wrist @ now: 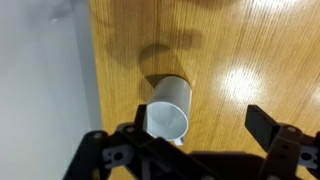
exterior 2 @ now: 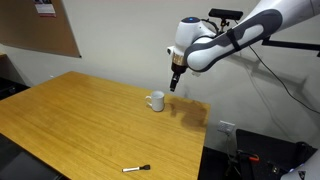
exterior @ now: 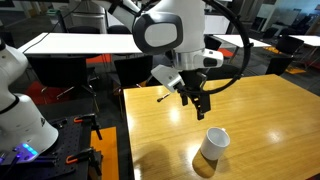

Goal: Move the mug forward then put the marker inside the mug

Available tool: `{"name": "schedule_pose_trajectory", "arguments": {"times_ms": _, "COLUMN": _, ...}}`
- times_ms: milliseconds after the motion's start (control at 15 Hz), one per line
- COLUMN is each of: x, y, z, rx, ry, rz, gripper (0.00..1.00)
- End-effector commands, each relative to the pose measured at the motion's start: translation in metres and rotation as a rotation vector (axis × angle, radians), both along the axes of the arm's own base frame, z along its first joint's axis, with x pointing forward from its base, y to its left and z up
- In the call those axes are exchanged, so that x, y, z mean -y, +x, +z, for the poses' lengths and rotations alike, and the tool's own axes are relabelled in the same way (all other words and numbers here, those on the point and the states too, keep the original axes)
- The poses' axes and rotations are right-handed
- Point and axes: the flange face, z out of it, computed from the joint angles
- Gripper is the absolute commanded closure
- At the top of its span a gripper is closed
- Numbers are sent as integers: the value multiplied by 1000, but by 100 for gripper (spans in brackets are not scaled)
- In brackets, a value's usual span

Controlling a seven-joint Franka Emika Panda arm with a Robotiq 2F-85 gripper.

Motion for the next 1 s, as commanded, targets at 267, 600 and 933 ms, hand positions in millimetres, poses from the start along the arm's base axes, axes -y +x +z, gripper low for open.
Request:
{"name": "schedule_pose_trajectory", "arguments": {"times_ms": 267, "x": 13, "y": 17, "z": -4, "rx": -6, "ry": -7, "rz": -16, "gripper": 0}}
{"name": "schedule_pose_trajectory", "arguments": {"times_ms": 600, "x": 16, "y": 24, "z": -8, "rx": 13, "ry": 14, "rz": -26, "gripper": 0}}
{"name": "schedule_pose_trajectory", "arguments": {"times_ms": 933, "x": 18, "y": 40, "z": -23, "rx": 49, "ry": 89, "rz": -25, "gripper": 0}}
